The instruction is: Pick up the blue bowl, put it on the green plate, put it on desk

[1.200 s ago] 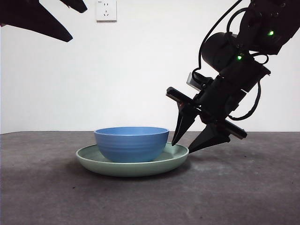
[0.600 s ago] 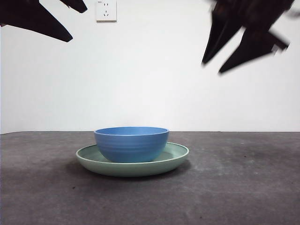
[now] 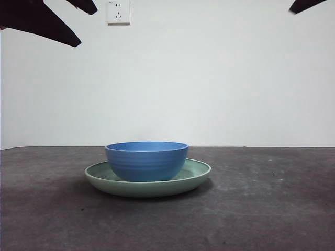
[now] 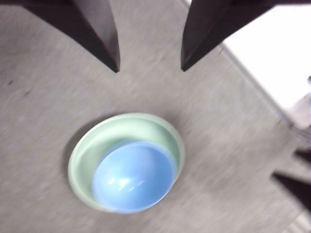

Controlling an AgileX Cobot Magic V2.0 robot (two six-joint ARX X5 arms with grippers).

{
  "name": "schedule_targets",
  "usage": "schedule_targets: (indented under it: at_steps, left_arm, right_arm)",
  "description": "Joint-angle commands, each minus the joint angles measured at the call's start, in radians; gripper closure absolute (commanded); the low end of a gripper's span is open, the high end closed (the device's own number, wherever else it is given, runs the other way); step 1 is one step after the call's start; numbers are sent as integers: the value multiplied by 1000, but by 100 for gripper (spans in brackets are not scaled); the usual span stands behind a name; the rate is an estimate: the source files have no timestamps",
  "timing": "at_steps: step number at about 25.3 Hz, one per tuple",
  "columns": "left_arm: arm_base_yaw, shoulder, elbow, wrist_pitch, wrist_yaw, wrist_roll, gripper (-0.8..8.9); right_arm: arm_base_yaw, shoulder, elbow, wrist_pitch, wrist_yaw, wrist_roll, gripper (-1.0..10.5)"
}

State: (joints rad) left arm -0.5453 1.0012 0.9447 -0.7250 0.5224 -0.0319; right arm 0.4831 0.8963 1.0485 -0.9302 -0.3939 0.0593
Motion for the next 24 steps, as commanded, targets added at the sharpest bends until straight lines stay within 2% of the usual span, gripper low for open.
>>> schedule_targets:
  at_steps: [1, 7, 21, 24]
  left_arm:
    - [-5, 5, 11, 7, 2, 4, 564]
    - [-5, 5, 11, 6, 2, 1, 564]
    - [-5, 5, 11, 6, 2, 1, 567]
    - [-5, 5, 11, 5, 2, 1, 617]
  right_arm:
    - [18, -15, 18, -30, -8, -32, 746]
    - [34, -35, 18, -44, -34, -38, 746]
    - [34, -35, 18, -47, -33, -37, 746]
    - [34, -35, 18, -53, -32, -37, 760]
